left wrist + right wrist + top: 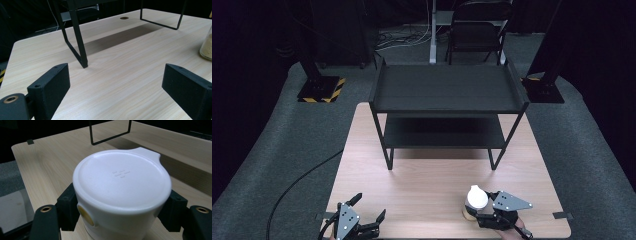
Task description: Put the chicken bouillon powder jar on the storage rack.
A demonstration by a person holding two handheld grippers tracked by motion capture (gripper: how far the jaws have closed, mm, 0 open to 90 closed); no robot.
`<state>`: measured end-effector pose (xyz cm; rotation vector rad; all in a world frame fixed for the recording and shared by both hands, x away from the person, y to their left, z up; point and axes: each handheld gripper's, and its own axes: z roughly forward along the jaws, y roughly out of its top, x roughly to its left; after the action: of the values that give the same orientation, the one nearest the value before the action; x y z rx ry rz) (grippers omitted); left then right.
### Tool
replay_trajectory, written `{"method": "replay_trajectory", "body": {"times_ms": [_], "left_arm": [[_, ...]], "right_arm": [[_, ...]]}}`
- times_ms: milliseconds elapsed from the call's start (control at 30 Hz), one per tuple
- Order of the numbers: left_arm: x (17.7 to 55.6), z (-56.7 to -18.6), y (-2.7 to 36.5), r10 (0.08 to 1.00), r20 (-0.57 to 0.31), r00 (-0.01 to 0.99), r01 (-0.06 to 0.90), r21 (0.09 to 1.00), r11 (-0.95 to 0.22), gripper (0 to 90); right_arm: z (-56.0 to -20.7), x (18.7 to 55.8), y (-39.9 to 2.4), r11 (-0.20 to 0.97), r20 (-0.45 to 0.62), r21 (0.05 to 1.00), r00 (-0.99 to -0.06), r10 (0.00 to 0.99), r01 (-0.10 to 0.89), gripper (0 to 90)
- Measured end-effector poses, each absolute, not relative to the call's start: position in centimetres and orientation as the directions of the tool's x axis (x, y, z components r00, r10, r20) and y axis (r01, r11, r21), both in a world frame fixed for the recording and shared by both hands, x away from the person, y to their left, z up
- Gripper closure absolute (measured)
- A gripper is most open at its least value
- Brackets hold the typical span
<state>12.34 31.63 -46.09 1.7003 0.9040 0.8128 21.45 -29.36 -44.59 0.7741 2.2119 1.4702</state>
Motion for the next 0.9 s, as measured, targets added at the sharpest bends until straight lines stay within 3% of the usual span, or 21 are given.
{"method": "replay_trajectory", "body": {"times_ms": [233, 900], "left_arm": [[12.3, -46.1, 31.7, 0.864, 0.097, 0.494, 0.19, 0.958, -0.216, 7.6], [12.4, -46.1, 31.8, 0.862, 0.096, 0.497, 0.19, 0.958, -0.216, 7.6]], "right_arm": [[-43.6, 21.8, -28.9, 0.295, -0.02, 0.932, -0.783, 0.622, 0.211, 30.1], [-36.4, 25.9, -26.0, 0.278, -0.097, 0.956, -0.791, 0.604, 0.094, 30.0]]}}
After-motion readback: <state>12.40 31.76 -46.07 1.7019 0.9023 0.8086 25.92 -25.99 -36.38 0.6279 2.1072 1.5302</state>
